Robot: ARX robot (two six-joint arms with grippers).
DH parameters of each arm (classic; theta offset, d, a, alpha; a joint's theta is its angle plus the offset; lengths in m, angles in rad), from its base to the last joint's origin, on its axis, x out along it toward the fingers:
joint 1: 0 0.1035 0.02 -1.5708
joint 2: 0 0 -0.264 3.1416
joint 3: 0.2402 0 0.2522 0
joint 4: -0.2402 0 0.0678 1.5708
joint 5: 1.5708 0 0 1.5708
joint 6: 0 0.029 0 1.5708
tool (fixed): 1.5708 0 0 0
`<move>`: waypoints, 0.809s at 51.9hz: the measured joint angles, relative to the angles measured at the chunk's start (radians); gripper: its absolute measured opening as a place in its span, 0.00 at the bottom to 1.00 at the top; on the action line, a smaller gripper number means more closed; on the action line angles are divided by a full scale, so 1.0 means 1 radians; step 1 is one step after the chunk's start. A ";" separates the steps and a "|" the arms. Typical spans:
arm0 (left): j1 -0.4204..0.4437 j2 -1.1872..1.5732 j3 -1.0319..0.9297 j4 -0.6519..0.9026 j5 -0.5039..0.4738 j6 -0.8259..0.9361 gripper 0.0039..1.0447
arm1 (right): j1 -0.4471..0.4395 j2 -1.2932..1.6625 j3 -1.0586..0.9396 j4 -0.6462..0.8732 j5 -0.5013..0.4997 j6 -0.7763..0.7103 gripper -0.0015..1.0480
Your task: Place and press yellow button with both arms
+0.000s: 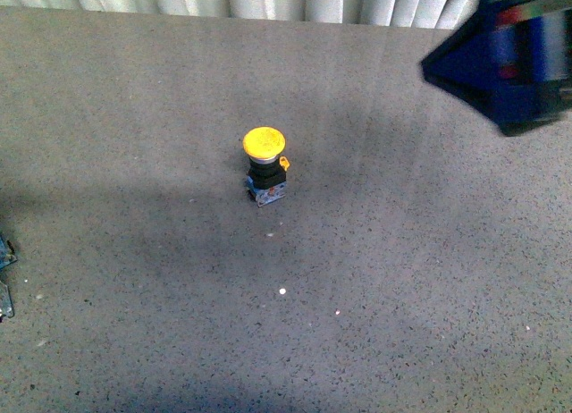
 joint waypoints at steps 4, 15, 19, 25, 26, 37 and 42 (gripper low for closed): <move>0.000 -0.049 -0.012 -0.037 0.000 0.000 0.01 | 0.039 0.098 0.064 0.000 0.010 0.007 0.91; 0.000 -0.195 -0.038 -0.154 0.000 0.000 0.01 | 0.114 0.319 0.237 -0.034 0.050 0.063 0.71; 0.000 -0.273 -0.048 -0.221 0.000 0.000 0.01 | 0.135 0.405 0.307 -0.049 0.035 0.112 0.54; 0.000 -0.369 -0.056 -0.307 0.000 0.000 0.01 | 0.161 0.489 0.373 -0.057 0.042 0.146 0.32; 0.000 -0.391 -0.056 -0.326 0.000 0.000 0.01 | 0.167 0.504 0.385 -0.061 0.043 0.151 0.27; 0.000 -0.516 -0.057 -0.439 0.000 0.001 0.01 | 0.197 0.587 0.457 -0.074 0.049 0.167 0.01; 0.000 -0.576 -0.057 -0.497 0.000 0.001 0.01 | 0.203 0.621 0.482 -0.081 0.049 0.169 0.01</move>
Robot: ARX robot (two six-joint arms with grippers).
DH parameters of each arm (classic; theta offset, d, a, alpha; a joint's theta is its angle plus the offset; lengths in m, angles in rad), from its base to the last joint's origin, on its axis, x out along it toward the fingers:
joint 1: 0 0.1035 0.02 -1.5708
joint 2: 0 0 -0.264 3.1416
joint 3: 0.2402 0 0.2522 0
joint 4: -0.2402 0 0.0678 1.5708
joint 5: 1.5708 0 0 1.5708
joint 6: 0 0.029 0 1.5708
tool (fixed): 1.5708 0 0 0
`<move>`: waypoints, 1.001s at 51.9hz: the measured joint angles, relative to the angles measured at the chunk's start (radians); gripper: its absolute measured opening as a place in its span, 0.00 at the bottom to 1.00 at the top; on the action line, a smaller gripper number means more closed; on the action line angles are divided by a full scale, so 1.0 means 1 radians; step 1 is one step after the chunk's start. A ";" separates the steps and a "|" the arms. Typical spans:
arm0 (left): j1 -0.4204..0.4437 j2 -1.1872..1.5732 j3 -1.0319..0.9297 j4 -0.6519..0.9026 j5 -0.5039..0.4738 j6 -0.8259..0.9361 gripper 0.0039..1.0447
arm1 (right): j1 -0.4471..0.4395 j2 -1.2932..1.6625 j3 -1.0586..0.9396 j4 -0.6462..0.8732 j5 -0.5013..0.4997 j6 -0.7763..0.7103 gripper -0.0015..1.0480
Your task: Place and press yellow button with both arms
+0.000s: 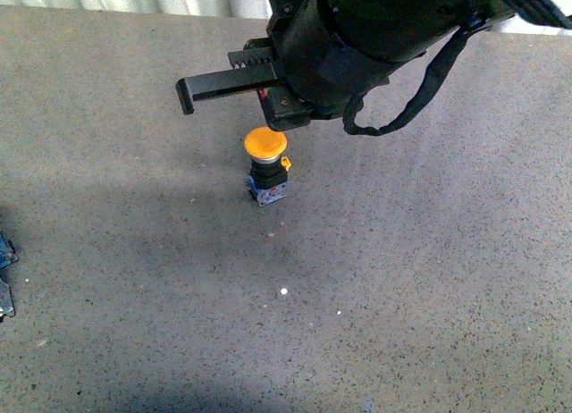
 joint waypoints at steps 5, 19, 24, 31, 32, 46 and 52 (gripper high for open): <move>0.000 -0.035 0.000 -0.034 0.000 0.000 0.01 | 0.003 0.016 0.013 -0.005 0.000 0.000 0.01; 0.000 -0.149 0.000 -0.145 0.000 0.000 0.01 | 0.008 0.053 0.051 -0.023 -0.004 0.000 0.01; 0.000 -0.180 0.000 -0.175 0.000 0.000 0.01 | 0.008 0.061 0.051 -0.026 -0.004 0.000 0.01; 0.000 -0.211 0.000 -0.205 0.000 0.000 0.01 | 0.008 0.073 0.051 -0.032 -0.004 0.000 0.01; 0.000 -0.216 0.000 -0.211 0.000 0.000 0.01 | 0.008 0.075 0.051 -0.034 -0.004 0.000 0.01; 0.000 -0.382 0.000 -0.412 0.000 0.000 0.01 | 0.008 0.106 0.065 -0.055 -0.003 0.016 0.01; 0.000 -0.427 0.000 -0.436 0.001 0.000 0.01 | 0.007 0.115 0.066 -0.062 -0.002 0.018 0.01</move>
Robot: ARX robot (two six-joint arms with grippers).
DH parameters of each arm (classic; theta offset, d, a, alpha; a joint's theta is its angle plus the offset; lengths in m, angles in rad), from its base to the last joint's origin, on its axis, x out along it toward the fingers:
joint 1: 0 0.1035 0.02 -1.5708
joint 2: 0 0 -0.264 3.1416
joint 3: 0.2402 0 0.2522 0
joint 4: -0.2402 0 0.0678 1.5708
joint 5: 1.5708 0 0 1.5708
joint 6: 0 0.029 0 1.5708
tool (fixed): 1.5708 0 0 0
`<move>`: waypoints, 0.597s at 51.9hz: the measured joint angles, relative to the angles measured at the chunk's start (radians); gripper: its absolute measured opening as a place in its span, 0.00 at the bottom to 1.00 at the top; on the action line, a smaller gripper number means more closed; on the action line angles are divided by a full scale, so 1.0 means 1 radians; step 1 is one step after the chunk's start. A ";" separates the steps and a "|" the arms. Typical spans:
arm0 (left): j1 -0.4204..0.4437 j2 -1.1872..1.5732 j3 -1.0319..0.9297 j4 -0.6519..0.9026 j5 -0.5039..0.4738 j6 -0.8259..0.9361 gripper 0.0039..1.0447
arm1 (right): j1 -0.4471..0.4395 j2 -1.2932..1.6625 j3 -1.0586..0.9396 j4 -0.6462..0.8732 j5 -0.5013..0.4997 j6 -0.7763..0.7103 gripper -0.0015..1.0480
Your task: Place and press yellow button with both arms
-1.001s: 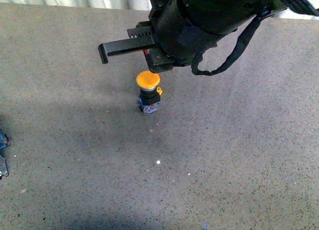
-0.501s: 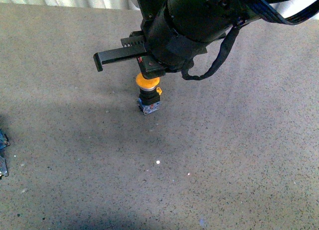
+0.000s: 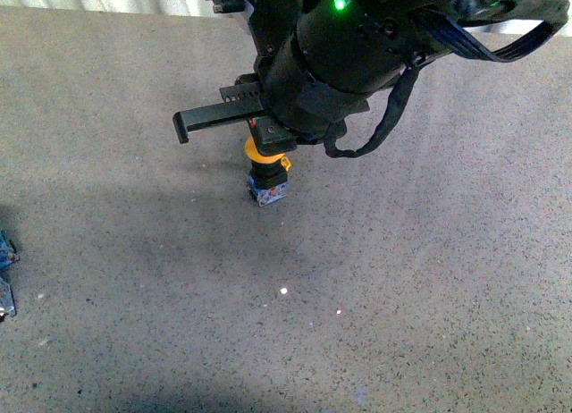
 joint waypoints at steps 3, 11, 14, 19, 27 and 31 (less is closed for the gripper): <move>0.000 -0.001 0.000 -0.005 -0.002 0.000 0.01 | 0.000 0.002 -0.002 0.002 0.005 0.000 0.01; 0.002 -0.003 0.000 -0.006 -0.001 0.000 0.01 | -0.002 -0.019 -0.035 0.077 -0.023 0.022 0.01; 0.001 -0.003 0.000 -0.006 -0.001 0.000 0.01 | -0.006 -0.047 -0.061 0.112 -0.055 0.040 0.01; 0.002 -0.003 0.000 -0.006 -0.001 0.000 0.01 | -0.012 -0.100 -0.092 0.142 -0.079 0.061 0.01; 0.002 -0.003 0.000 -0.007 -0.001 0.000 0.01 | -0.036 -0.267 -0.146 0.195 -0.093 0.087 0.03; 0.002 -0.003 0.000 -0.007 -0.001 0.000 0.01 | -0.054 -0.383 -0.194 0.236 -0.097 0.095 0.16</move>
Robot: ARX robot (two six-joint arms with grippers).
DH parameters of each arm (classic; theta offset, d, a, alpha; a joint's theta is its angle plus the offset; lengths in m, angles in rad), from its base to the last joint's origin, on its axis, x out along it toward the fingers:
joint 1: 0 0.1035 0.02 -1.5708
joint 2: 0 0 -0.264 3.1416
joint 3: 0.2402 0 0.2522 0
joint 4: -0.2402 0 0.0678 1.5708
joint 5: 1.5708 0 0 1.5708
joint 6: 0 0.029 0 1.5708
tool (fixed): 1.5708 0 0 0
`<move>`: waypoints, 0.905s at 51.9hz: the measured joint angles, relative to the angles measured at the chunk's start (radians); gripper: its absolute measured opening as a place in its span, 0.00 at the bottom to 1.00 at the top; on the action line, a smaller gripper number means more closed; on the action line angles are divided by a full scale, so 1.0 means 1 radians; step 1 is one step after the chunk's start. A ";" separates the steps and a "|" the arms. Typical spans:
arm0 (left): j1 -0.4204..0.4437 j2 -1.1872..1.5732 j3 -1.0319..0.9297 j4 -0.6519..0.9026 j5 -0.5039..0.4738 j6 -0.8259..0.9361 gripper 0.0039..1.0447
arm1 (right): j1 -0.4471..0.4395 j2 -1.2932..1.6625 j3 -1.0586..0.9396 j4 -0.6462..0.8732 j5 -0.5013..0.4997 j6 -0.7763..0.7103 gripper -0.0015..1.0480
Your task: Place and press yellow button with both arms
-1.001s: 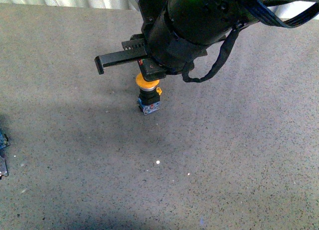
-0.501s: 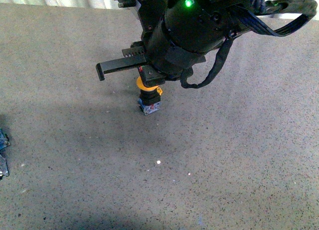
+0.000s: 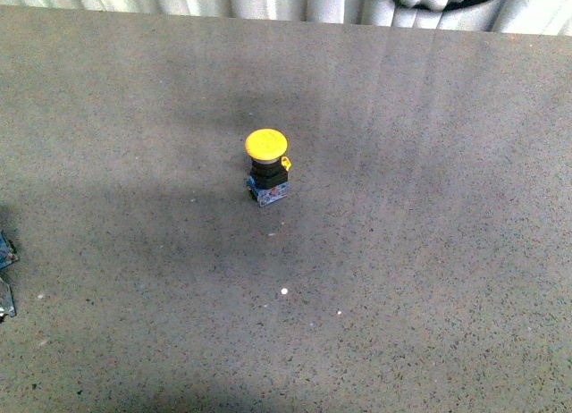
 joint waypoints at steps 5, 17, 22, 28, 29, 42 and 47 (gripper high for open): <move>0.000 0.000 0.000 0.000 0.000 0.000 0.01 | -0.013 -0.075 -0.032 0.011 0.003 0.005 0.30; 0.000 0.000 0.000 0.000 0.000 0.000 0.01 | -0.051 -0.155 -0.390 0.671 0.399 -0.179 0.02; 0.000 0.000 0.000 0.000 0.000 0.000 0.01 | -0.110 -0.266 -0.545 0.776 0.359 -0.208 0.01; 0.000 0.000 0.000 0.000 0.000 0.000 0.01 | -0.180 -0.383 -0.689 0.798 0.302 -0.223 0.01; 0.000 0.000 0.000 0.000 0.000 0.000 0.01 | -0.192 -0.401 -0.714 0.798 0.289 -0.224 0.01; 0.000 0.000 0.000 0.000 0.000 0.000 0.01 | -0.284 -0.602 -0.887 0.771 0.193 -0.227 0.01; 0.000 0.000 0.000 0.000 0.000 0.000 0.01 | -0.303 -0.654 -0.921 0.749 0.173 -0.227 0.01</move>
